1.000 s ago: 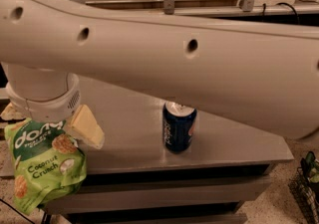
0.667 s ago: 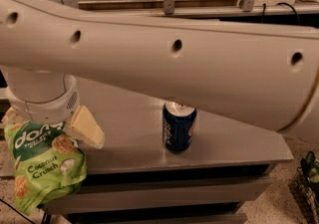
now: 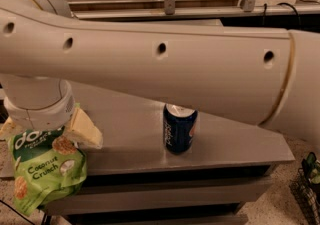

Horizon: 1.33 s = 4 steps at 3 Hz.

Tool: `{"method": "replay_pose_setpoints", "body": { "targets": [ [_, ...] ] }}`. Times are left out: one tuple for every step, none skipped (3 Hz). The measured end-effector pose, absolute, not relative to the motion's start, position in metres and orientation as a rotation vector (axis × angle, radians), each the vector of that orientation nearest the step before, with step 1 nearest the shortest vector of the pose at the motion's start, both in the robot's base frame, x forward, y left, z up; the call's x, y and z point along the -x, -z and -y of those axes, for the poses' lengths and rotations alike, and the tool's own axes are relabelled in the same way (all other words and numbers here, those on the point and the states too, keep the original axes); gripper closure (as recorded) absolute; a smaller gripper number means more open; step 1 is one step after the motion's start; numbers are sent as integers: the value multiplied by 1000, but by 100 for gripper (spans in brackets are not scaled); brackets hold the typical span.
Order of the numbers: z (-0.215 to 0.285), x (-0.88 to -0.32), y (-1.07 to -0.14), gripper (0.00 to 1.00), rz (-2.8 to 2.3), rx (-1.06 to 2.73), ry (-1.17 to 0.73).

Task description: Pick green rice chip bag

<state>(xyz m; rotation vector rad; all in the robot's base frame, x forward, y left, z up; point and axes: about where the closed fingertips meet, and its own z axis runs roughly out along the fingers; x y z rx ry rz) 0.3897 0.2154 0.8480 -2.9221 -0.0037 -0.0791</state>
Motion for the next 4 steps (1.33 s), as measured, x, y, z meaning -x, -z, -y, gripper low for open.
{"method": "replay_pose_setpoints", "body": {
  "targets": [
    [-223, -385, -841, 18, 87, 2921, 65],
    [-227, -381, -843, 42, 144, 2914, 73],
    [-230, -380, -845, 65, 174, 2914, 76],
    [-225, -382, -848, 88, 160, 2882, 75]
  ]
}}
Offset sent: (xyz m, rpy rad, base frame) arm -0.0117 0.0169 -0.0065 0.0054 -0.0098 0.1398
